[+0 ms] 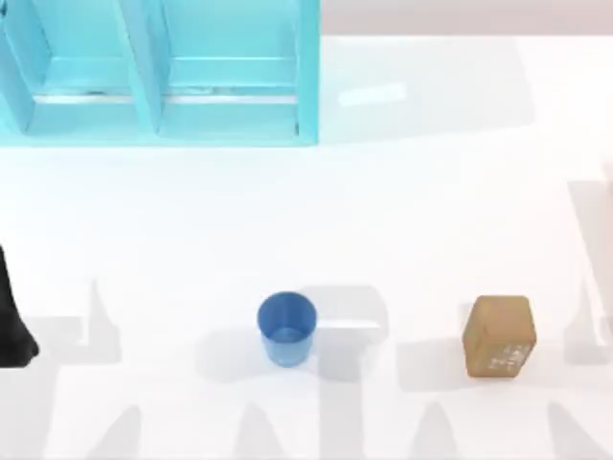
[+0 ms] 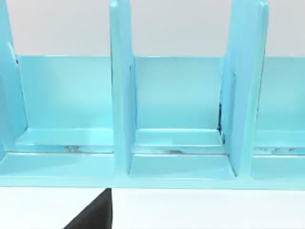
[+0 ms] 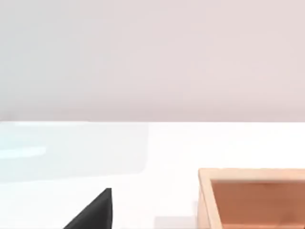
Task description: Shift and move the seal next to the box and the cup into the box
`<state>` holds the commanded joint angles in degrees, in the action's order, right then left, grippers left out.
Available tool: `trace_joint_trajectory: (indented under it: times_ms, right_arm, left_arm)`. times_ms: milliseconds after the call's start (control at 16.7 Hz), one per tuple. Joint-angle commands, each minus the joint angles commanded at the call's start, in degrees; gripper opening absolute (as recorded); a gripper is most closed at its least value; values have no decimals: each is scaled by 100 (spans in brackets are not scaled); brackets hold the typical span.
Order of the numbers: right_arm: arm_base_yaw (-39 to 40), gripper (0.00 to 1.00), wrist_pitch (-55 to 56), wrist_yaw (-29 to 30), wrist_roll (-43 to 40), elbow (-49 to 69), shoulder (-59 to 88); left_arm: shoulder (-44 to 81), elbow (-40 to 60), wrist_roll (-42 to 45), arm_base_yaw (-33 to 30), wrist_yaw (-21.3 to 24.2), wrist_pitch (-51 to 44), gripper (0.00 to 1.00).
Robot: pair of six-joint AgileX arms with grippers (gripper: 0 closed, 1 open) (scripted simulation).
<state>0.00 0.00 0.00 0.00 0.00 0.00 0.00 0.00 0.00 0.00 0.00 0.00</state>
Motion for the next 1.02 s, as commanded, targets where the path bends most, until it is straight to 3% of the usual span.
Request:
trace_joint_trajectory:
  times_ms: [240, 480, 1020]
  right_arm:
    - [83, 100, -158, -9, 79, 182, 185]
    - [488, 100, -1007, -28, 483, 1183, 1281]
    - [1860, 100, -4133, -16, 1872, 4625, 6330]
  left_arm:
    - [0, 0, 0, 0, 0, 0, 100]
    - [0, 0, 0, 0, 0, 0, 100]
    - [0, 0, 0, 0, 0, 0, 100]
